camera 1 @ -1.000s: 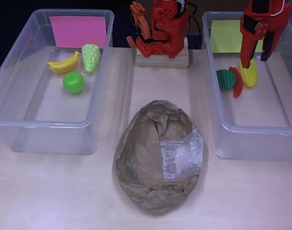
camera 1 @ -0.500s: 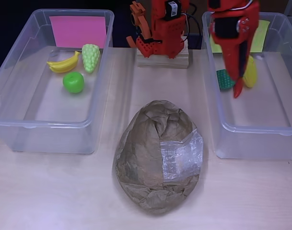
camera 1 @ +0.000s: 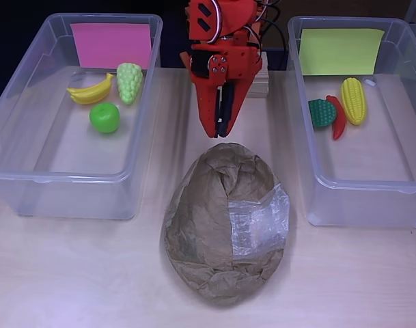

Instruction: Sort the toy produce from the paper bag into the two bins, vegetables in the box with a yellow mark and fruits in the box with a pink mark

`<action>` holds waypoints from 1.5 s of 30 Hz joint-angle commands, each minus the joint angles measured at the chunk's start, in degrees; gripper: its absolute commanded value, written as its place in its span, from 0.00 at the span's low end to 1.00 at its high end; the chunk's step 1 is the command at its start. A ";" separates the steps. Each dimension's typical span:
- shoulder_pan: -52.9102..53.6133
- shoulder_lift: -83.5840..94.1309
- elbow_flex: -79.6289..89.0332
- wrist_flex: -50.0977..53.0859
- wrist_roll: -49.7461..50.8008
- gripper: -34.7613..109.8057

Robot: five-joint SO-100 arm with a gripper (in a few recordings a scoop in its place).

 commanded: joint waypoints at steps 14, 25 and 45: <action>0.09 44.38 31.99 -2.81 -2.64 0.25; 0.26 50.19 31.99 4.66 -15.38 0.29; -0.44 51.77 31.99 21.53 -51.86 0.24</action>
